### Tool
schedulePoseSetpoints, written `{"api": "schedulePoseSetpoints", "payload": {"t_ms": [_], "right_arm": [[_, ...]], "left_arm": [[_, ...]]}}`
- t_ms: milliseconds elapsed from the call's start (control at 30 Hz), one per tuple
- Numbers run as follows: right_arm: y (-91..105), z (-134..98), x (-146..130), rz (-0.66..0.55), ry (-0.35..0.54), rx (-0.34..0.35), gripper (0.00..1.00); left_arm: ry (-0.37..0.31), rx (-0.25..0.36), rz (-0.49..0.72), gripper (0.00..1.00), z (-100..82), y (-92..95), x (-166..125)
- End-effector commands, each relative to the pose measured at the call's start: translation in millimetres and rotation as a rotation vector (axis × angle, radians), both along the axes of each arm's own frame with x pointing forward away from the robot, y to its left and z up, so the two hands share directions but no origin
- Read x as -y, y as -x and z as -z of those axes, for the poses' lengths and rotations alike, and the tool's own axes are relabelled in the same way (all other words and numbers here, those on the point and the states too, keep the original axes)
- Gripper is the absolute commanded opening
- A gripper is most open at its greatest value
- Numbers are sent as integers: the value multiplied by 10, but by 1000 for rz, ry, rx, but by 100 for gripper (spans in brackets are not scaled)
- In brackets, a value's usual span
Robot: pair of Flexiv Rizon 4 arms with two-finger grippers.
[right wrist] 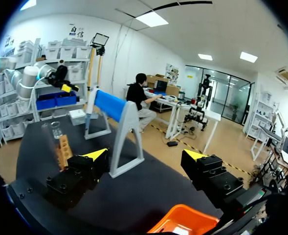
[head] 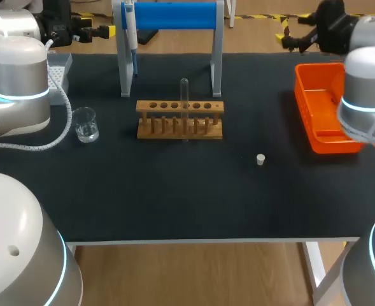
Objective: Invert the test tube, pick up the pipette, mount the tip to pipette, aspirate from beaker and dispense into the tube, eject the tip, return the pipette, and cap with the stopper.
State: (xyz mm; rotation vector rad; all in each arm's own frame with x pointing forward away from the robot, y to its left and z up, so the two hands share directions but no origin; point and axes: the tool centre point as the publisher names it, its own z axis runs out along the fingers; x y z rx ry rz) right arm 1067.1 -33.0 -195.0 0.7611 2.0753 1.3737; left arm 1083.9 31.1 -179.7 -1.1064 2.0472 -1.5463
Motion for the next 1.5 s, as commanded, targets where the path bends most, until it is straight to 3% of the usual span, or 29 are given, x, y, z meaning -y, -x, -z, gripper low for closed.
{"api": "schedulePoseSetpoints", "payload": {"t_ms": [33, 333, 767, 933, 1433, 1500], "right_arm": [[602, -60, 235, -39, -21, -5, 100], [1239, -6, 179, -164, -78, 23, 100], [1892, 412, -160, -339, -86, 7, 100], [2009, 485, -289, -378, -73, 3, 100], [1993, 505, -366, -348, -57, 7, 100], [1993, 505, -366, -348, -57, 7, 100]], "left_arm": [[2, 5, -5, 100, 14, 3, 9], [2, 5, -5, 100, 14, 3, 9], [2, 5, -5, 100, 14, 3, 9], [2, 5, -5, 100, 14, 3, 9], [2, 5, -5, 100, 14, 3, 9], [-22, 40, 15, 100, 9, 196, 35]]}}
